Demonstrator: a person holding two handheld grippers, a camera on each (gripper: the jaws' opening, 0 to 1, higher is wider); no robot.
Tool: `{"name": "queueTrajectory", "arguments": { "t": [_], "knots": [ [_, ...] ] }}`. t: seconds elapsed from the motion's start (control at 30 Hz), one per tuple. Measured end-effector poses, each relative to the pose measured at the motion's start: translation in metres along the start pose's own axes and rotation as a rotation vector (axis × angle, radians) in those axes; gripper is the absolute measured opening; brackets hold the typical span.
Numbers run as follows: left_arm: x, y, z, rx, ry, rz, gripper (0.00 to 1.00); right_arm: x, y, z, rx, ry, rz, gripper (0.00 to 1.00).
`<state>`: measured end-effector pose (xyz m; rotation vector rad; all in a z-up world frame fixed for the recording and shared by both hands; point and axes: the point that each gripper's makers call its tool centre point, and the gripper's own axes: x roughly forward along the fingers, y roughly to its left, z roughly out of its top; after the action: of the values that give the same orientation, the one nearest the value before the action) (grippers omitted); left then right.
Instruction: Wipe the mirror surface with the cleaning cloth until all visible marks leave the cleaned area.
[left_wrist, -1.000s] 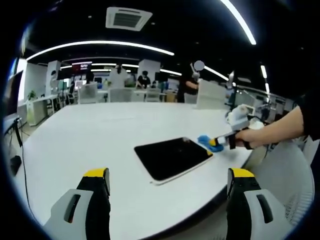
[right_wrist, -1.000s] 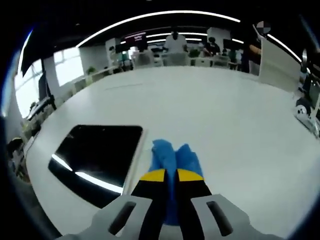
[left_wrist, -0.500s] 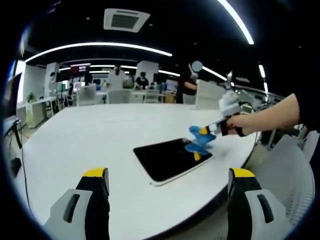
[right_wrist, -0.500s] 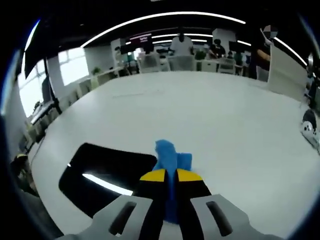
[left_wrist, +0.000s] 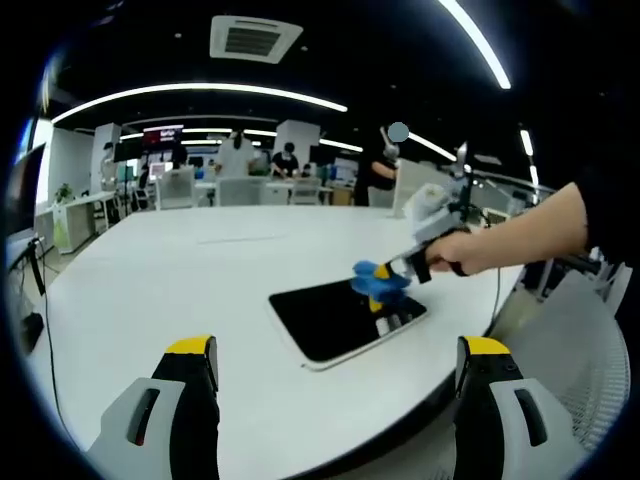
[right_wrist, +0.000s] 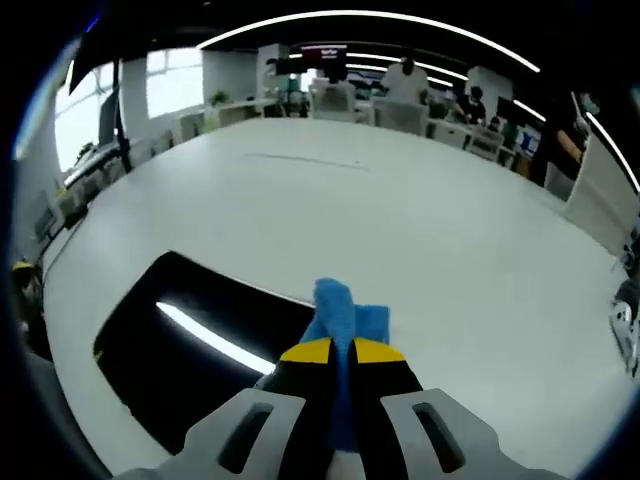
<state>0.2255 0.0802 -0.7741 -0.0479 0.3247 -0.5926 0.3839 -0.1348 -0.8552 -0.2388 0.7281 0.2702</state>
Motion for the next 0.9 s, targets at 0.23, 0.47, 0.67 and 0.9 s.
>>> {"name": "queueTrajectory", "arguments": {
  "t": [0.23,0.47,0.67,0.9],
  "knots": [
    [0.001,0.0,-0.001,-0.006,0.006,-0.002,0.98,-0.016,0.008,-0.001,0.011,0.007,0.002,0.01],
    [0.0,0.0,0.001,-0.005,-0.009,0.003,0.99,-0.018,0.014,0.003,-0.004,0.055,-0.031,0.0],
    [0.0,0.0,0.001,-0.008,-0.005,0.005,0.98,-0.019,0.02,0.005,0.002,0.07,-0.027,0.0],
    [0.0,0.001,0.003,-0.009,-0.019,0.009,0.99,-0.016,0.026,0.009,0.004,0.065,-0.023,0.0]
  ]
}}
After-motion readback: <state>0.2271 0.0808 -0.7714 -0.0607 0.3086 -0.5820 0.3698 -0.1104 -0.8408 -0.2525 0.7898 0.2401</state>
